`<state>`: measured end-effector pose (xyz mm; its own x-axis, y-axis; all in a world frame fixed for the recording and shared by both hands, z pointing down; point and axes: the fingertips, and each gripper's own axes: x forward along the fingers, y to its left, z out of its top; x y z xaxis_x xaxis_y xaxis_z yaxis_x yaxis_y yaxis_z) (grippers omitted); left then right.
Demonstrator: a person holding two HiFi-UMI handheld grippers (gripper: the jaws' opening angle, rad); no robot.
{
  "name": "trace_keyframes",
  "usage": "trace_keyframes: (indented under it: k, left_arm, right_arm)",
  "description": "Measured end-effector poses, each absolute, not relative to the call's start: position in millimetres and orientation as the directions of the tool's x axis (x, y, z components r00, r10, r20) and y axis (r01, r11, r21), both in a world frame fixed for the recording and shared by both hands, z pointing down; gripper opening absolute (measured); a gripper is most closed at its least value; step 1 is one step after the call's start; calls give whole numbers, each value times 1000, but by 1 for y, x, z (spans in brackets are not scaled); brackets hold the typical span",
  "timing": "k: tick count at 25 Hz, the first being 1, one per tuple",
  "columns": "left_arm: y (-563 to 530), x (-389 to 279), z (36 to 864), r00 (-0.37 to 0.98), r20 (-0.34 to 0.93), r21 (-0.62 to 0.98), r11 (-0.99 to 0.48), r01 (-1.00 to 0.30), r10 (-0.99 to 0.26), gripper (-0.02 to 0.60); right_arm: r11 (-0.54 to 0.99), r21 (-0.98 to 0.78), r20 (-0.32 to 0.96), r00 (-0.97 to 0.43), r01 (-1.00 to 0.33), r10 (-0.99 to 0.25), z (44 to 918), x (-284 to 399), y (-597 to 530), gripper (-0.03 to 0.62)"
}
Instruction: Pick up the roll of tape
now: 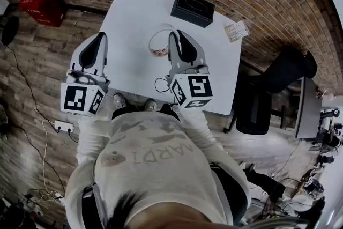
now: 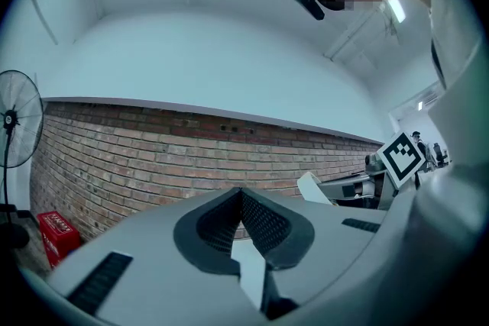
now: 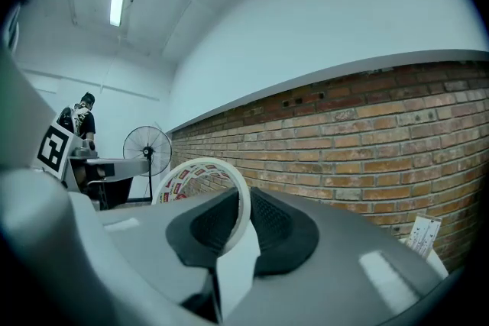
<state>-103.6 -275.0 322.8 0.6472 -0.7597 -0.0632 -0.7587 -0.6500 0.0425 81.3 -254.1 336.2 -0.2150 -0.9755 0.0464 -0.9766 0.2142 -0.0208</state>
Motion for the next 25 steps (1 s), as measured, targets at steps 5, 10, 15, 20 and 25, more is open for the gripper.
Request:
trace_keyframes:
  k: [5, 10, 15, 20, 25]
  left_arm:
    - [-271, -98, 320, 647, -65, 39, -650, -759, -760, 6]
    - [-265, -90, 317, 644, -69, 31, -647, -762, -762, 6]
    - [-259, -87, 314, 636, -82, 30, -640, -768, -768, 6]
    - [-255, -86, 310, 626, -95, 27, -631, -775, -774, 6]
    - [-255, -92, 307, 612, -104, 28, -617, -786, -784, 6]
  right_arm:
    - [210, -1, 14, -210, -978, -978, 328, 87, -247, 60]
    - [206, 8, -12, -206, -978, -978, 321, 96, -240, 60]
    - [205, 15, -34, -205, -979, -978, 316, 101, -234, 60]
    - [210, 14, -39, -211, -978, -977, 314, 103, -233, 60]
    - [210, 15, -42, -210, -978, -977, 313, 102, -235, 60]
